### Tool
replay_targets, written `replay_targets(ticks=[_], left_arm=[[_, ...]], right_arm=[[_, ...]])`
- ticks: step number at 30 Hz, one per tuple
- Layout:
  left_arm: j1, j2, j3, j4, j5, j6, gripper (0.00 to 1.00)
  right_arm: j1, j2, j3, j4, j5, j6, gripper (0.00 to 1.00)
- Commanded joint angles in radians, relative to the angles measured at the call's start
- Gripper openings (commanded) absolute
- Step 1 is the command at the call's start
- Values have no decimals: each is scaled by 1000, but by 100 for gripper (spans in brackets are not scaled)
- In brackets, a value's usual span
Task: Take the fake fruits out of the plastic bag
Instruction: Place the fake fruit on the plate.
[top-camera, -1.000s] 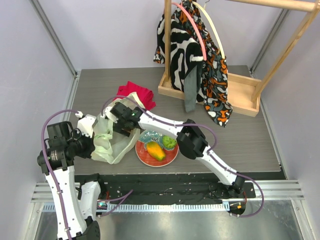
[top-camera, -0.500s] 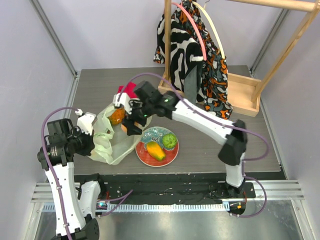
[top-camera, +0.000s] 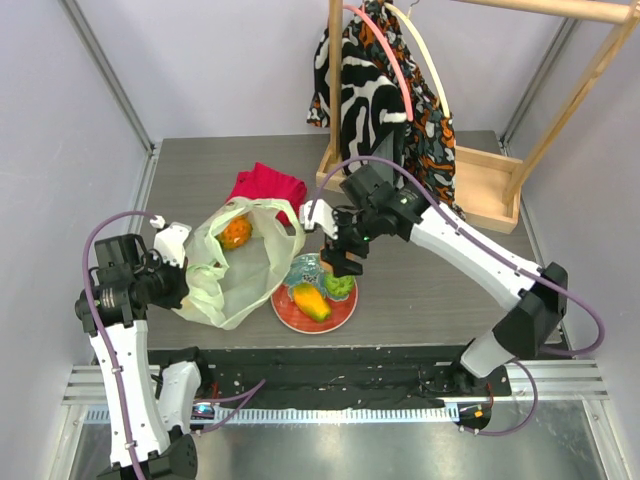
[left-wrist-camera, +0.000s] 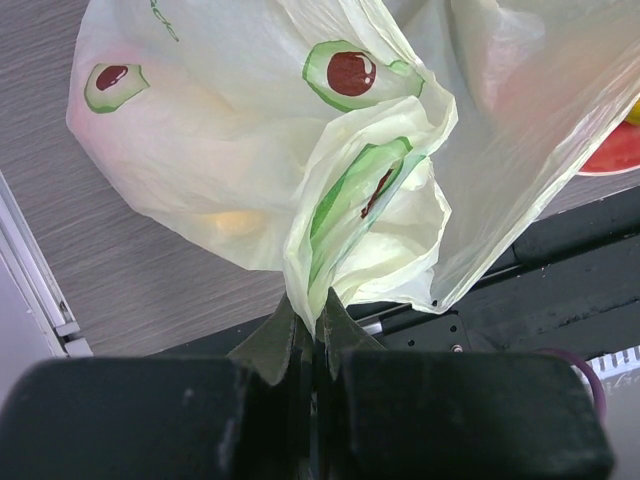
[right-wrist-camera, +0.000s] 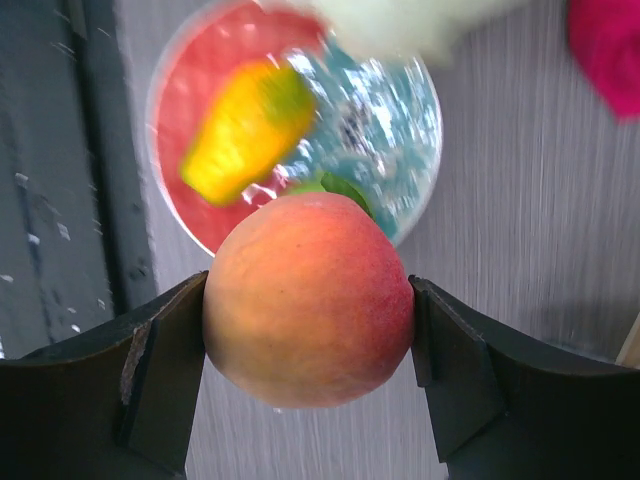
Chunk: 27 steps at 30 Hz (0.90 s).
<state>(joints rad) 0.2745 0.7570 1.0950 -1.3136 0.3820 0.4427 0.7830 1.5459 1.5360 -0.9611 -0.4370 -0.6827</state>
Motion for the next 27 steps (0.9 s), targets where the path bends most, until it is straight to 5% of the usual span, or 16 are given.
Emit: replay_targets(ticks=[1, 14, 27], left_arm=[[-3, -2, 6, 30, -2, -18, 0], [-3, -13, 19, -4, -6, -32, 0], [-3, -15, -6, -6, -19, -32, 0]], right_arm=[[-87, 101, 13, 7, 67, -49, 49], [-94, 470, 227, 147, 47, 52, 50], [-33, 347, -23, 180, 20, 98, 50]])
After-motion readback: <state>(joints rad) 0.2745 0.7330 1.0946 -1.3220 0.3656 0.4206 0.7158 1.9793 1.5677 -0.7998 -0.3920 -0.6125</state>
